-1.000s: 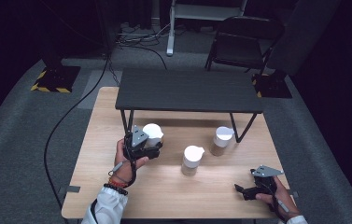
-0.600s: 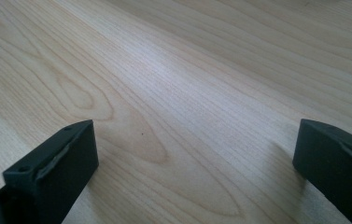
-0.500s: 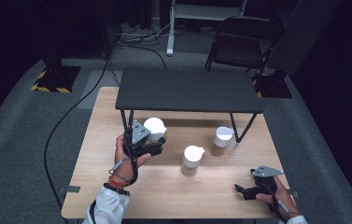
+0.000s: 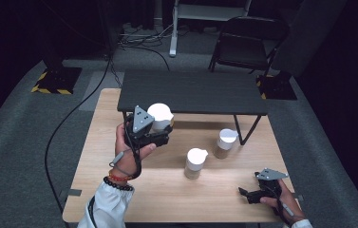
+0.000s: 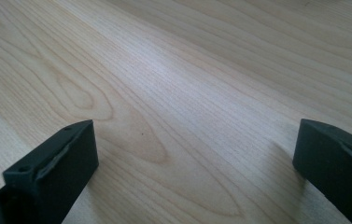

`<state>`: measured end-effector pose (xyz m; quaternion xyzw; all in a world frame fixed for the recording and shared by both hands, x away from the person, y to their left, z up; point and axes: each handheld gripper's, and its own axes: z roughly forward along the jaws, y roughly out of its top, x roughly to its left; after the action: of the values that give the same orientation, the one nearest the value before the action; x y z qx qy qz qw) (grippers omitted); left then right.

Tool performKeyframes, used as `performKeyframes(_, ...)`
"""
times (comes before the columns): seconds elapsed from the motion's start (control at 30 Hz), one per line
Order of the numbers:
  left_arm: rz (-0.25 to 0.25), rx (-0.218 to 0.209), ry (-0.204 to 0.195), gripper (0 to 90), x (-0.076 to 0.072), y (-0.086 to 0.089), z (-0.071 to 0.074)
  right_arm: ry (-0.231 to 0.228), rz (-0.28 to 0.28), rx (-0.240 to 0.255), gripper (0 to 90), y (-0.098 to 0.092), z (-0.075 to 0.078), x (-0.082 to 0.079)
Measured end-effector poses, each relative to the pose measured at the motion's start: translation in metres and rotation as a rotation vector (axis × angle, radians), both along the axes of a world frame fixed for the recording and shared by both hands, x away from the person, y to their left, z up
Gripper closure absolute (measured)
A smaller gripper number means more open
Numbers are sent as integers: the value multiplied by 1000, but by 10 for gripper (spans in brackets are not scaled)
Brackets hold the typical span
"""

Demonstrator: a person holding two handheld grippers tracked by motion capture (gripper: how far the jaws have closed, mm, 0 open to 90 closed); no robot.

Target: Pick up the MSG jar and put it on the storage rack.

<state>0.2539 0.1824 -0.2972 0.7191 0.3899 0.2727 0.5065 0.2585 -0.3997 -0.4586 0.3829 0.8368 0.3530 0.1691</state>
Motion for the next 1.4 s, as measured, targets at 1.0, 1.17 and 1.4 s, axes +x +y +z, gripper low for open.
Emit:
performKeyframes(1.0, 29, -53, -44, 302, 42, -7, 42, -1, 0, 0, 0, 0, 0, 0)
performKeyframes(1.17, 44, -63, -51, 302, 53, -7, 41, -1, 1, 0, 0, 0, 0, 1)
performKeyframes(1.4, 54, -53, -56, 302, 70, -13, 44, -1, 1, 0, 0, 0, 0, 0)
